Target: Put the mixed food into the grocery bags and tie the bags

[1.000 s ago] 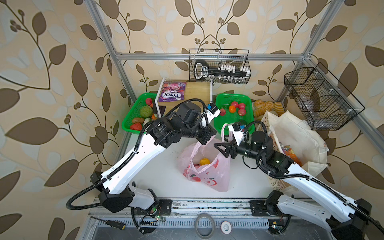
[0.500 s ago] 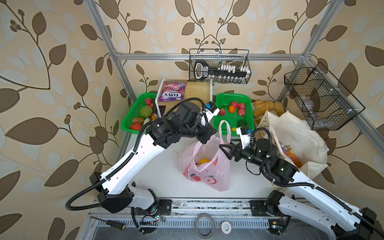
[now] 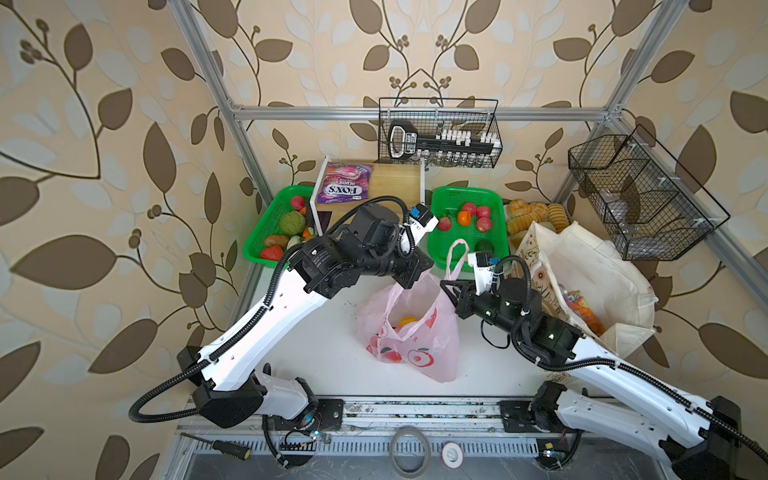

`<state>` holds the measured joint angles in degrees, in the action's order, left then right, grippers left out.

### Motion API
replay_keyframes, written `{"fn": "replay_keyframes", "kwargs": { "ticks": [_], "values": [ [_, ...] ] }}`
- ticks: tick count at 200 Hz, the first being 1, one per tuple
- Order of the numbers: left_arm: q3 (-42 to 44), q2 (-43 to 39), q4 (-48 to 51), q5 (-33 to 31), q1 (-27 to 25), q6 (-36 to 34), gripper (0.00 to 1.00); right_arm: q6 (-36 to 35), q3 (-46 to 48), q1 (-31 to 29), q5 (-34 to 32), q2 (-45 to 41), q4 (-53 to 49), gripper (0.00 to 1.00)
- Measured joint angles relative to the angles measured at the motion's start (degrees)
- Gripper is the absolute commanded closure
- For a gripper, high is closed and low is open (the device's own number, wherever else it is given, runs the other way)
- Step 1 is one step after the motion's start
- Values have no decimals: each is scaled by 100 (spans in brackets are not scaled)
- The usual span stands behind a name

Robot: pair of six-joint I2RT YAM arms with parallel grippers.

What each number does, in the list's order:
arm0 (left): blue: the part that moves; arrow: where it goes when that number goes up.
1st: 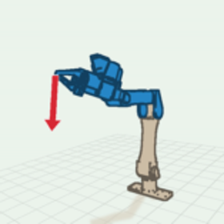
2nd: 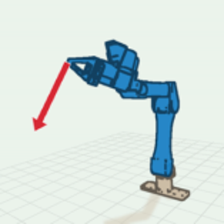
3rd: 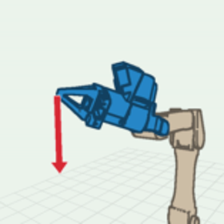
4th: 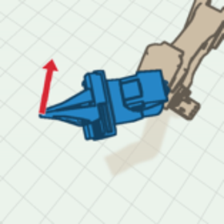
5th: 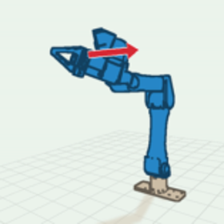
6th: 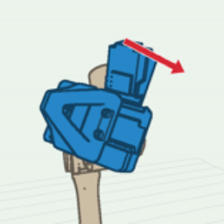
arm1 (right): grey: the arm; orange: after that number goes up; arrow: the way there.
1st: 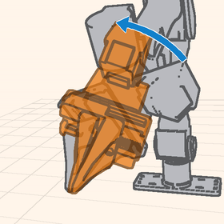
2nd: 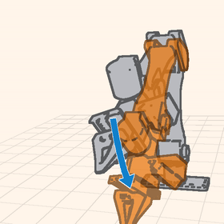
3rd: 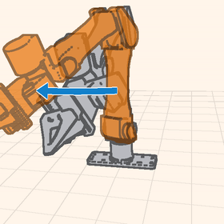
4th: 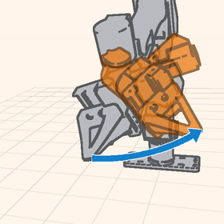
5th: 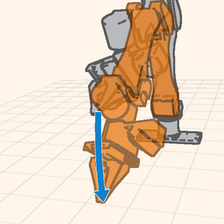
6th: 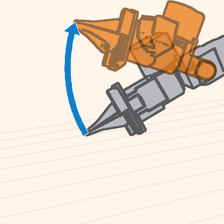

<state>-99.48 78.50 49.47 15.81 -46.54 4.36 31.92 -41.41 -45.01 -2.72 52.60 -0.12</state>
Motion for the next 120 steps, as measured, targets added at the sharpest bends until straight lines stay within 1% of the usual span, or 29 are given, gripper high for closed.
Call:
{"fn": "replay_keyframes", "kwargs": {
  "ticks": [13,27,61,96,120],
  "values": [
    [0,4,0,166,0,-44,100,-17,-35,0,59,81,70,93],
    [-17,44,9,420,-2,-118,100,-33,-85,0,186,223,188,93],
    [-212,363,199,938,-4,-284,100,-315,-319,0,835,706,411,90],
    [-308,612,337,988,-4,-387,100,-730,-407,4,1615,852,586,86],
    [-317,625,345,962,-4,-413,100,-876,-442,37,2223,896,675,80]
  ]
}}
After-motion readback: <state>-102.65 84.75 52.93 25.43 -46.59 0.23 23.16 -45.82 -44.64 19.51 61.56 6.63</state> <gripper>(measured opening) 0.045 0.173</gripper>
